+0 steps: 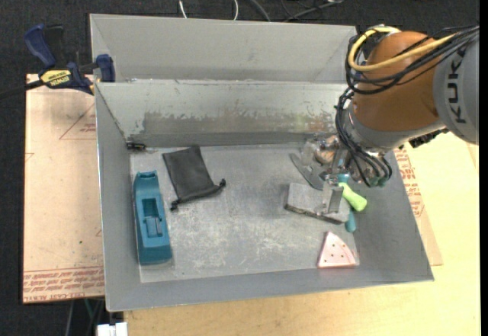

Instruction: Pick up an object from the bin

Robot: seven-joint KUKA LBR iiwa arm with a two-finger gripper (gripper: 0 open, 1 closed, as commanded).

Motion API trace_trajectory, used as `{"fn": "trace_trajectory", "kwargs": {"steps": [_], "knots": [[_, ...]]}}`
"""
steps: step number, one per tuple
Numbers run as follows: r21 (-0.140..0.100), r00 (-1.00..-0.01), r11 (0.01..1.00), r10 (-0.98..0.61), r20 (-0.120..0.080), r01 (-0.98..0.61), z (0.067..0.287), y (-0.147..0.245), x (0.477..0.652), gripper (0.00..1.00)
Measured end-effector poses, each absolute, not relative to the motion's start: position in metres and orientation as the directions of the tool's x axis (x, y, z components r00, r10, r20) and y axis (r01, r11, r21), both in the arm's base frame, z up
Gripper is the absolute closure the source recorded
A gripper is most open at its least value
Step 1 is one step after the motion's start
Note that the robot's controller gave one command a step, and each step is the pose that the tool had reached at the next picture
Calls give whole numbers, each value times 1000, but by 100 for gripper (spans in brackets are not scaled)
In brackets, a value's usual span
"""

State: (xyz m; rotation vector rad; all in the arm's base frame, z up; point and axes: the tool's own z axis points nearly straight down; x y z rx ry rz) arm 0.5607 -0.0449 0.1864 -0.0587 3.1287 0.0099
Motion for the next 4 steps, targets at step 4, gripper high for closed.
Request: {"fn": "trace_trajectory", "kwargs": {"steps": [4], "knots": [[12,-960,960,278,-16,278,85,-77,549,0]]}}
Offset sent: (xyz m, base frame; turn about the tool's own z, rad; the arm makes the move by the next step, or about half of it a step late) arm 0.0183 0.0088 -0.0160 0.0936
